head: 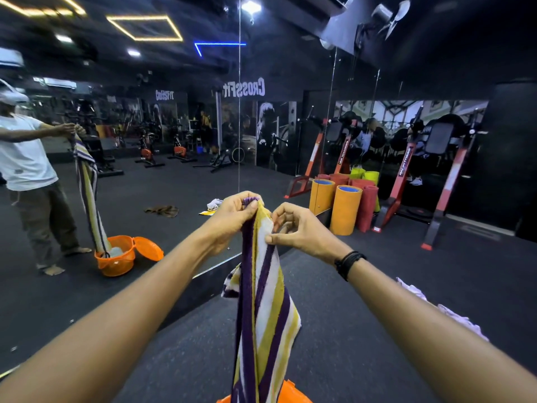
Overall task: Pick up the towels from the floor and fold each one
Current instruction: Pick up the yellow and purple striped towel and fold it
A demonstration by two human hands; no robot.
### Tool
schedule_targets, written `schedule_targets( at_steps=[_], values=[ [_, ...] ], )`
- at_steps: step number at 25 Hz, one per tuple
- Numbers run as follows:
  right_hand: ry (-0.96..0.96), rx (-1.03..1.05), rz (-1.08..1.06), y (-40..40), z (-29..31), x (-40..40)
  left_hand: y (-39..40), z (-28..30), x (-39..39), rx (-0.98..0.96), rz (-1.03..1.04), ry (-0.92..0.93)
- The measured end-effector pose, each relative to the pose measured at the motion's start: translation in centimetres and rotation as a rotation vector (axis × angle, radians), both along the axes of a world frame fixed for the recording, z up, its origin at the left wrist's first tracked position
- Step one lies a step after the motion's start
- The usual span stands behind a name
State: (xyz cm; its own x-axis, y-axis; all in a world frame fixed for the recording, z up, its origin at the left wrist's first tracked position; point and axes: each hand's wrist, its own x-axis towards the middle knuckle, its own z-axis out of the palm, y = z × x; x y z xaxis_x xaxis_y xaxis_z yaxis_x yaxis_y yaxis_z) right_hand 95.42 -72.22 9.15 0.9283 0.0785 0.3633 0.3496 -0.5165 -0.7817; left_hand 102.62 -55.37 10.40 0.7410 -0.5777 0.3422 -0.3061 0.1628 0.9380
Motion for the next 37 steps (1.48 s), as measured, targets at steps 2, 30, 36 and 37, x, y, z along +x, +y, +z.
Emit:
schedule_targets(
  at_steps=[2,30,36,37],
  values=[
    [-0.022,-0.050,0.011,0.4,-0.2,0.1,0.3,0.5,-0.3,-0.029,0.000,0.010],
    [0.493,-1.026,-0.074,-1.5,-4.7,-1.9,4.8,4.2,2.2,-0.161,0.251,-0.032],
    [0.068,-0.829,-0.451,-7.4,-0.7,-2.2,8.6,1.0,6.1,-0.131,0.612,-0.035],
    [0.022,-0.758,-0.453,-8.2,-0.2,-2.2,9.0,0.7,6.5,-0.118,0.627,-0.025]
  ],
)
